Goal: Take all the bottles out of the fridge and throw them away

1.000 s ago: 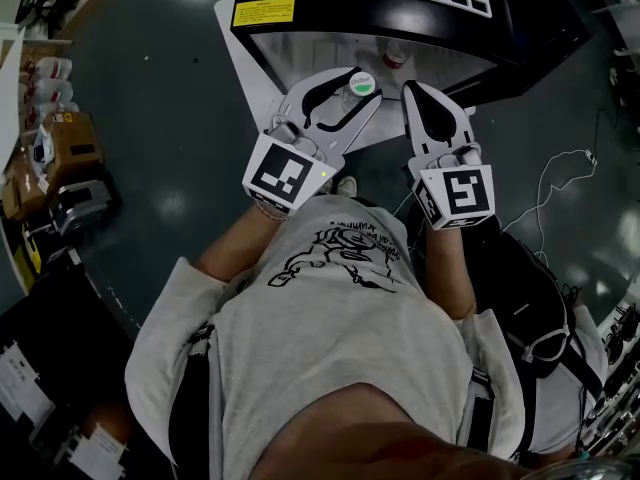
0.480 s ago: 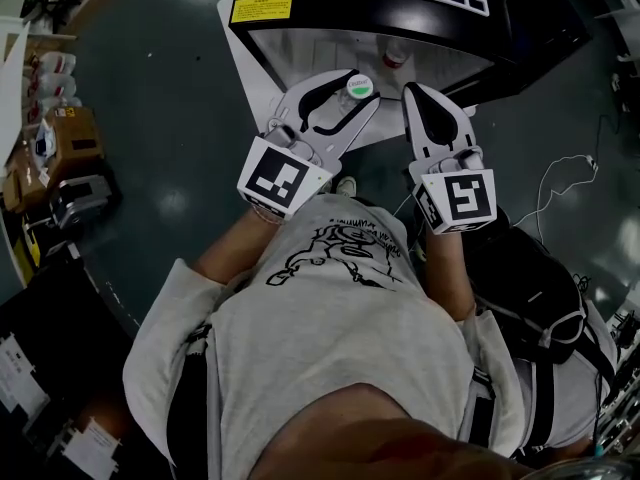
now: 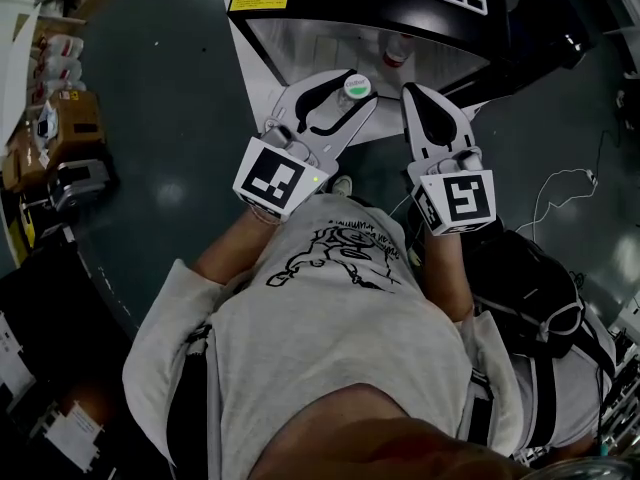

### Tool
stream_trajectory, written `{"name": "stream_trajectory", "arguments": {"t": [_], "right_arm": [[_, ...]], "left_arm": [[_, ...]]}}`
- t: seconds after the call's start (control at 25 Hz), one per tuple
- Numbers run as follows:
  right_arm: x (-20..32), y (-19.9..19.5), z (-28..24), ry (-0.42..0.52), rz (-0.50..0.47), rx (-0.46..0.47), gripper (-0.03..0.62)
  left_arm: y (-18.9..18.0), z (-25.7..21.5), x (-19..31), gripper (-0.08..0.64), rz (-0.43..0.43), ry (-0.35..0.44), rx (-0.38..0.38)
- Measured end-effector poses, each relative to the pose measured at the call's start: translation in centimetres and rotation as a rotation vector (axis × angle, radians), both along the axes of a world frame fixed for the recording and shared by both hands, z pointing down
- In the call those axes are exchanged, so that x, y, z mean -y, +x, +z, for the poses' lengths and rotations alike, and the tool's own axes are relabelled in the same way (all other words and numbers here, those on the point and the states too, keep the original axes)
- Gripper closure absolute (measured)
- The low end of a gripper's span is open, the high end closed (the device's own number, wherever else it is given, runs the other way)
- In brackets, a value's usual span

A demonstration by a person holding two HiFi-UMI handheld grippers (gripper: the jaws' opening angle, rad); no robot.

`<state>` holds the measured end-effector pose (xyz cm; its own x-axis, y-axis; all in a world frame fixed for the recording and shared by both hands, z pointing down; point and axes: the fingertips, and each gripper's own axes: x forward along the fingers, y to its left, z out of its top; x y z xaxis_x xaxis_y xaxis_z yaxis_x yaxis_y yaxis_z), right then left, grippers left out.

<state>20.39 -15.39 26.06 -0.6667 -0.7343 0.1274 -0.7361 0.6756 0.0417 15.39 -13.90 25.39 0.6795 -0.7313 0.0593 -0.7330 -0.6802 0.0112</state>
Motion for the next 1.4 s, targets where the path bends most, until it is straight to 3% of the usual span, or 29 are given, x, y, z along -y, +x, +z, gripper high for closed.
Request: {"name": "stream_trajectory", "arguments": {"t": [0.6,0.76,1.4], "right_arm": [[-1.7,-0.2,0.0,0.003,-0.077,0.001,0.583],[-2.0,-0.9,-0.3,0.005,-0.095,0.006,0.584],[-3.9,-7.0,-0.6,0.007,-0.208,0.005,0.583]], "left_arm": [[-0.1,0.2,-2.1,0.407,-0.076,0.002,-0.002],[-0.6,-0.4,-2.4,0.407,-0.074,0.037,-0.002],[-6.0,-0.8,-4.9,0.407,-0.174,0.022,-0.006]]}}
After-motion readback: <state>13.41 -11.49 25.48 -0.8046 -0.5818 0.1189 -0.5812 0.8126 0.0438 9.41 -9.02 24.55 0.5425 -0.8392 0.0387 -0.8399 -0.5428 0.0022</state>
